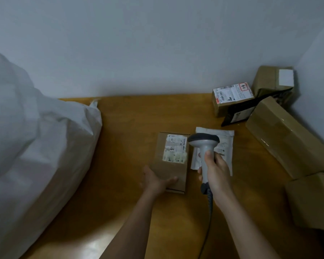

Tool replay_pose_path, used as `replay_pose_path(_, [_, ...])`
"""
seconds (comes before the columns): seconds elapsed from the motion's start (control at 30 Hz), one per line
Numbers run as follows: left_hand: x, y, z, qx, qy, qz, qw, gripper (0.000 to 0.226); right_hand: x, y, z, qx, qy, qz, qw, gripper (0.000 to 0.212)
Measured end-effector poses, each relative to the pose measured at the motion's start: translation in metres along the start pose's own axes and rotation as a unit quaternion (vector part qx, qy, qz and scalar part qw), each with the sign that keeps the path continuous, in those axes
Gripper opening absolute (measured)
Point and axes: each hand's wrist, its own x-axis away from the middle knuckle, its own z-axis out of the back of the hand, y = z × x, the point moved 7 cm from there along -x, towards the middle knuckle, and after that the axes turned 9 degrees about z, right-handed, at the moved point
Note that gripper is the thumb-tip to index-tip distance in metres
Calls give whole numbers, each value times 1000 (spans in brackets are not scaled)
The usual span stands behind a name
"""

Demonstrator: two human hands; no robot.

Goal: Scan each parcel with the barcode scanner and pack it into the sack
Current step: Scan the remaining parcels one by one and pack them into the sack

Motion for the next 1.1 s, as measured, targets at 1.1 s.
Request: replay_pose_path(1.1, [231, -53, 180, -35, 161, -546, 821, 56, 226, -121, 19, -95, 179, 130, 971, 51])
